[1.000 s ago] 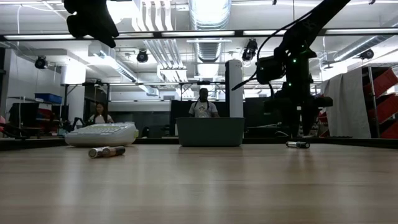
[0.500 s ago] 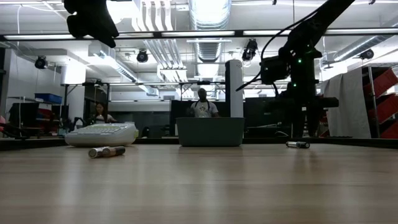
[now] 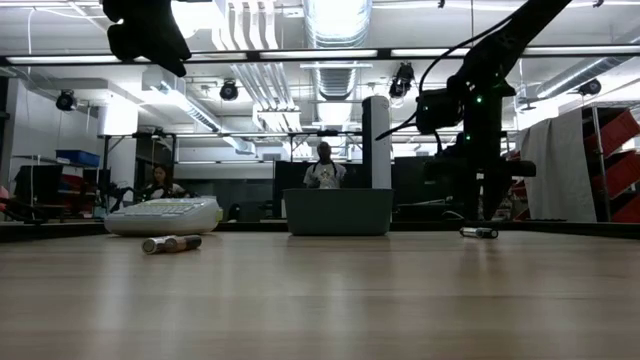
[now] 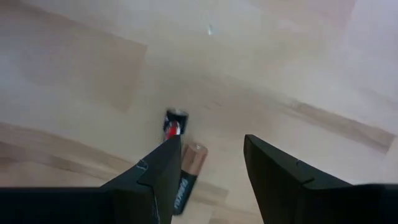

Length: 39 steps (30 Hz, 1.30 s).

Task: Sort batteries
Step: Put the brown battery into the green bin

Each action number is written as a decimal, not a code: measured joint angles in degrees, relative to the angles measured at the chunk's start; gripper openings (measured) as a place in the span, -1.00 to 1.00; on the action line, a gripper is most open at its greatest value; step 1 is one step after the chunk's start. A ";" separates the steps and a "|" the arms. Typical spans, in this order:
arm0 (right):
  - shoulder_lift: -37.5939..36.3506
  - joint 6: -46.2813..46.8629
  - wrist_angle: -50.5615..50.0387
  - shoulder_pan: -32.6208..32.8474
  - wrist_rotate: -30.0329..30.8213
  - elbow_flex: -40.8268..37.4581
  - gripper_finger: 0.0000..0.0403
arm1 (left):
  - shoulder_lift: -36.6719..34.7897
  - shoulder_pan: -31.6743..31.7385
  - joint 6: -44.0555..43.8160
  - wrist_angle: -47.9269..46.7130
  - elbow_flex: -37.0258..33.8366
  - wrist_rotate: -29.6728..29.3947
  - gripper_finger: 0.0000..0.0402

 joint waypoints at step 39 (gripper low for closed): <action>-8.59 -18.40 33.81 10.74 -8.69 29.50 -0.94 | 0.00 0.74 0.65 0.20 0.00 -0.40 -0.24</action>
